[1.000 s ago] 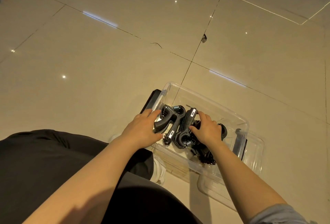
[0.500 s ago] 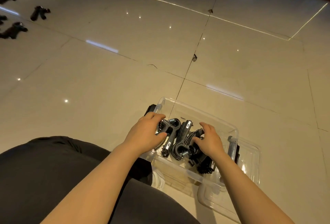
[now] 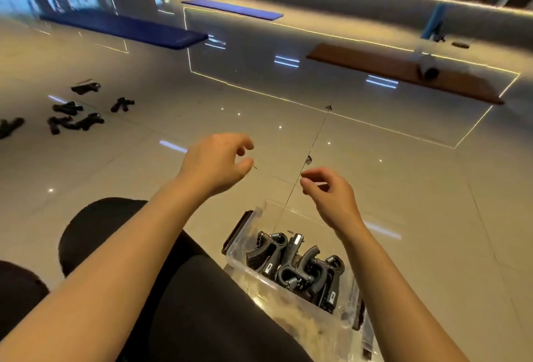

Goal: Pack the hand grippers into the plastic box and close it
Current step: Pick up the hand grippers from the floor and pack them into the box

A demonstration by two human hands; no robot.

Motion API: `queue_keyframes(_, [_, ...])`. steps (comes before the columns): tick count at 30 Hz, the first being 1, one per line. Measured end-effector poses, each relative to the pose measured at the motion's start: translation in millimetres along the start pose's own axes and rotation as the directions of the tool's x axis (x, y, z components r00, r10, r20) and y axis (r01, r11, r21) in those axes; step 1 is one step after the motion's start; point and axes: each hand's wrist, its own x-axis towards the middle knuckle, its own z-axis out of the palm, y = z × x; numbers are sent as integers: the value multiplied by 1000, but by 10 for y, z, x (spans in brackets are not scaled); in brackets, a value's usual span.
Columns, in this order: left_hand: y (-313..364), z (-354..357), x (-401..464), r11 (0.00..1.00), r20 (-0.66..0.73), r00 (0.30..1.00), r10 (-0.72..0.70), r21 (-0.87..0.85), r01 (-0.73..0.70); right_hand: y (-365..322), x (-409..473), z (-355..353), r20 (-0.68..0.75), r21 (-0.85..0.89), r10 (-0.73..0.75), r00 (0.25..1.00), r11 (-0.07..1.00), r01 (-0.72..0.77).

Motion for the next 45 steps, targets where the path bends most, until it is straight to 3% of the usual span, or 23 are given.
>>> queue_keyframes(5, [-581,-825,-241,986,-64,984,-164,-50,161,-556,136,239,174,12,-89,981,996,89])
queue_keyframes(10, [-1528,-1343,-352,957,-175,942,-286,-109,271,-1102,547,996,419,-75,-147,896,978,196])
queue_keyframes(14, [-2419,-1263,-459,891,-183,884,-430,-243,383,-1300,939,1820,466,-113,-174,867,960,254])
queue_keyframes(18, [-3201,-1163,-405,841,-79,849,-522,-213,498,-1392,1314,2672,452,-79,-195,871,963,257])
queue_keyframes(27, [-3813,-1625,105,872,-87,870,-485,-124,474,-1514,1862,3389,482,-69,-77,873,990,125])
queue_keyframes(37, [-4357,-2246,429,892,-137,881,-453,-73,447,-2164,2371,4020,466,42,-192,863,980,195])
queue_keyframes(41, [-4818,-2211,681,893,-89,889,-449,-88,442,-2084,2610,4381,425,20,-112,898,993,115])
queue_keyframes(45, [-5338,-1930,729,868,-54,874,-484,-161,470,-2005,2767,4898,467,-81,-47,883,992,96])
